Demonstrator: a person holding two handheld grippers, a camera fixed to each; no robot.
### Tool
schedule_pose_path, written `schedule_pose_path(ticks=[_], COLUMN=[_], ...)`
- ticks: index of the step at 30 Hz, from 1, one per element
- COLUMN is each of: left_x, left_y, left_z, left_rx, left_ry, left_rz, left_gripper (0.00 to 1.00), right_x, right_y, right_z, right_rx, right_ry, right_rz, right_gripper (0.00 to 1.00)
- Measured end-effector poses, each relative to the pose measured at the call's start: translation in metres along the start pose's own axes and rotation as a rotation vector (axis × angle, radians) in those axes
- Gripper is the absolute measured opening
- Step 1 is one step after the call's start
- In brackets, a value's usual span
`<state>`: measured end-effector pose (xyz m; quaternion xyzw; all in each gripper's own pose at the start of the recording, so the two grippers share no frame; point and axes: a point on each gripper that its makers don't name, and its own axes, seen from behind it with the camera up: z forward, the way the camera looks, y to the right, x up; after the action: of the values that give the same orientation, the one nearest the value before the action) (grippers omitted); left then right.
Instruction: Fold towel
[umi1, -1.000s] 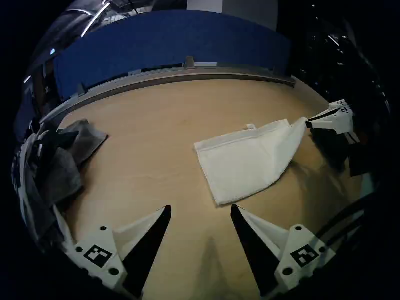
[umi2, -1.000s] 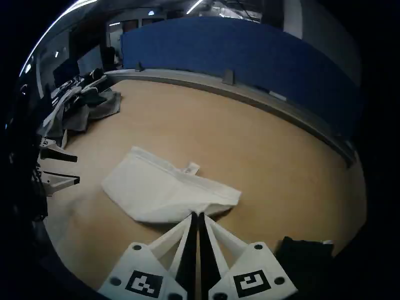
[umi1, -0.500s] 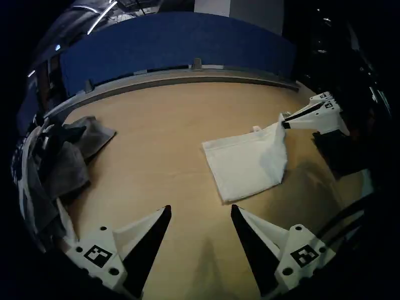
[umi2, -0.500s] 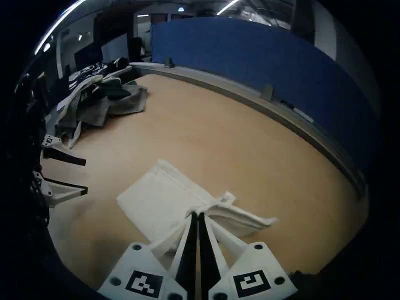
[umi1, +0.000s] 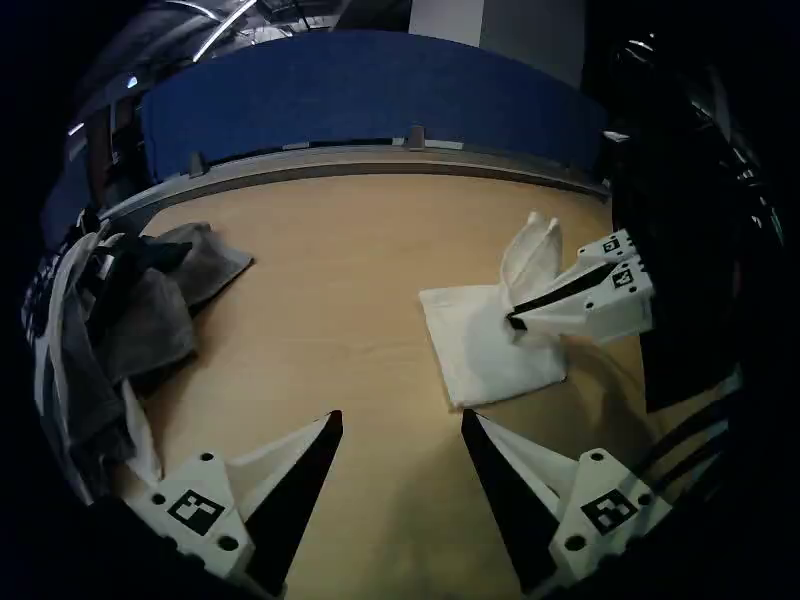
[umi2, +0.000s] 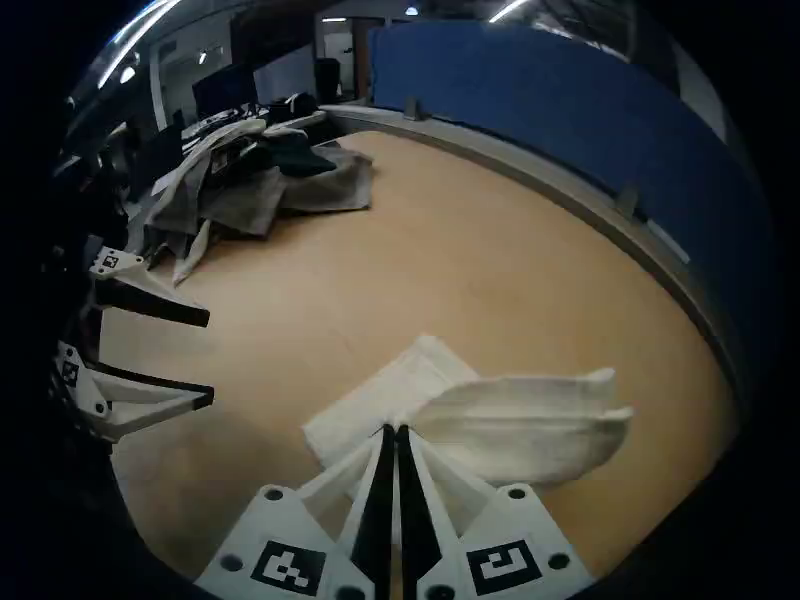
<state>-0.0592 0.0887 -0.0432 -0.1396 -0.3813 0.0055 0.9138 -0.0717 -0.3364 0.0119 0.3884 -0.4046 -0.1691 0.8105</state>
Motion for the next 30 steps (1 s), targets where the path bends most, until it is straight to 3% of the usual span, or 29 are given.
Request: schedule_pose_path(ticks=[11,23,29,30], left_x=[-0.009,-0.011,-0.011,-0.011], left_y=[-0.003,-0.004,-0.005,-0.005], left_z=[0.003,0.004,0.004,0.004], left_rx=[0.004,0.004,0.009,0.01], left_ry=[-0.008,-0.012,-0.014,-0.014], left_rz=[-0.028,-0.024,-0.019,-0.019], left_gripper=[0.88,0.88,0.88,0.88], right_x=[-0.027,-0.032,-0.024,-0.021], right_y=[-0.049,-0.052,-0.049,-0.048], right_z=[0.031,0.034,0.025,0.021], right_rx=[0.106,0.129,0.128,0.128], right_ry=[-0.051,-0.058,-0.021,-0.011], right_rz=[-0.071,-0.047,-0.025,-0.017], right_gripper=[0.02,0.02,0.12,0.22])
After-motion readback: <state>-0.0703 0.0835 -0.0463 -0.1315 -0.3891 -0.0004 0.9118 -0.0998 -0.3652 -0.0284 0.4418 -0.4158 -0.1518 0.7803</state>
